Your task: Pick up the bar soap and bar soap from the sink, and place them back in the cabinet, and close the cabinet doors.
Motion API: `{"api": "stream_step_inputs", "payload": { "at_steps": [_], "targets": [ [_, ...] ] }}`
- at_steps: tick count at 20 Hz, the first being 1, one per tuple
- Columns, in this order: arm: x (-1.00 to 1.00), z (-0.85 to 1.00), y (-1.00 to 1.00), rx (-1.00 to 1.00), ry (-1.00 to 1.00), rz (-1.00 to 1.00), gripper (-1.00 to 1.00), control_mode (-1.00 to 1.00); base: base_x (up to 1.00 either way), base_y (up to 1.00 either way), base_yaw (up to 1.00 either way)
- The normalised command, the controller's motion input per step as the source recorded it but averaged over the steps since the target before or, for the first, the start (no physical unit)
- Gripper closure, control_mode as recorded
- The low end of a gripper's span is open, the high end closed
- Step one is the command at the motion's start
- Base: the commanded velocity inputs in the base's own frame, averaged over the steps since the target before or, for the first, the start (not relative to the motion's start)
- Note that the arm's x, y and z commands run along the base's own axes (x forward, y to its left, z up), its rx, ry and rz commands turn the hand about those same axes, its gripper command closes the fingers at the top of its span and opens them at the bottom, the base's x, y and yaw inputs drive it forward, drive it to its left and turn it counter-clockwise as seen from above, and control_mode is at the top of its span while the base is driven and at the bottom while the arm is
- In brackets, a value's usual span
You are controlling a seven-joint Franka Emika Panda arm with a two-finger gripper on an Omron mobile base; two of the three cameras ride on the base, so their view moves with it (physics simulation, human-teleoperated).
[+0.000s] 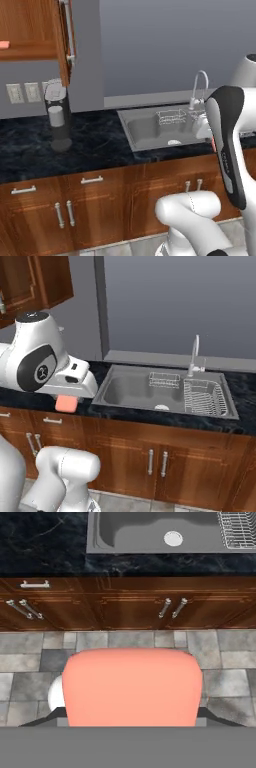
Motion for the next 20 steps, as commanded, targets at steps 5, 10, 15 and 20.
{"api": "stream_step_inputs", "payload": {
  "at_steps": [5,10,15,20],
  "targets": [
    [0.0,0.0,0.0,0.0,0.0,0.0,1.0,1.0,-0.01,0.93,0.0],
    [0.0,0.0,0.0,0.0,0.0,0.0,1.0,1.0,0.0,0.83,0.0],
    [0.0,0.0,0.0,0.0,0.0,0.0,1.0,1.0,0.0,0.73,0.0],
    [0.0,0.0,0.0,0.0,0.0,0.0,1.0,1.0,0.0,0.61,0.0]
  ]
}}
